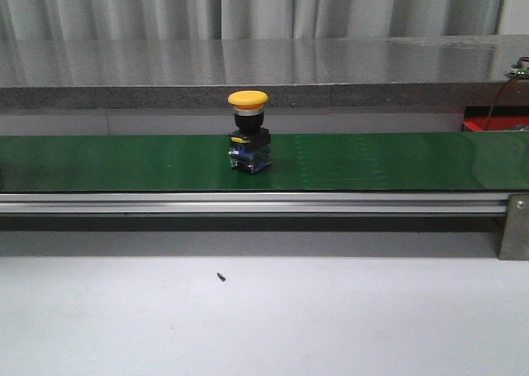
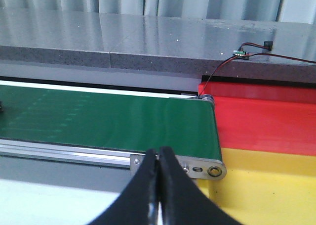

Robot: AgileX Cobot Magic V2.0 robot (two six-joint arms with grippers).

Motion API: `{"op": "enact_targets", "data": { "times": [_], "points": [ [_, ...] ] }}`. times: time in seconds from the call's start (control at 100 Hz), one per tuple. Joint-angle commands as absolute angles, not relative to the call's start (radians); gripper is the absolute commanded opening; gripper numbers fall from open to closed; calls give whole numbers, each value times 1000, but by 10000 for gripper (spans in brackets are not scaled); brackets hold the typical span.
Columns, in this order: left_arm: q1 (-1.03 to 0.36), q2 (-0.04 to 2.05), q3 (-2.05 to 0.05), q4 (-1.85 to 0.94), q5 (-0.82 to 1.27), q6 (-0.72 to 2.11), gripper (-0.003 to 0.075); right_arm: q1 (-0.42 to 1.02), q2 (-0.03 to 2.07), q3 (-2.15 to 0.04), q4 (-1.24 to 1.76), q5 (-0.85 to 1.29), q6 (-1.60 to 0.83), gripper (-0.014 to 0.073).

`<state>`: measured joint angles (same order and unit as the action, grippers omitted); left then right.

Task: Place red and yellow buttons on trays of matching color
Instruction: 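Grasp the red button with the left gripper and set it on the belt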

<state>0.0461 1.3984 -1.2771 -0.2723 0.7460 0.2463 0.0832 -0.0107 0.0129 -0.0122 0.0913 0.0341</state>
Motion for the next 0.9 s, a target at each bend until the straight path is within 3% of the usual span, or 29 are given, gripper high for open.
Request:
{"op": "enact_targets", "data": {
  "times": [0.0, 0.18, 0.43, 0.74, 0.89],
  "points": [
    [2, 1272, -1192, -284, 603, 255, 555, 84, -17, -49, 0, 22, 32, -67],
    [-76, 1087, -936, -284, 447, 255, 368, 84, 50, -124, 7, 71, 32, -67],
    [-89, 872, -683, -284, 377, 255, -21, 84, 224, -289, 103, 171, 32, -67],
    [-89, 677, -579, -284, 355, 255, -20, 84, 618, -671, 136, 705, 32, -67],
    [-89, 666, -579, -284, 355, 255, -20, 84, 797, -821, 141, 783, 32, -67]
  ]
}}
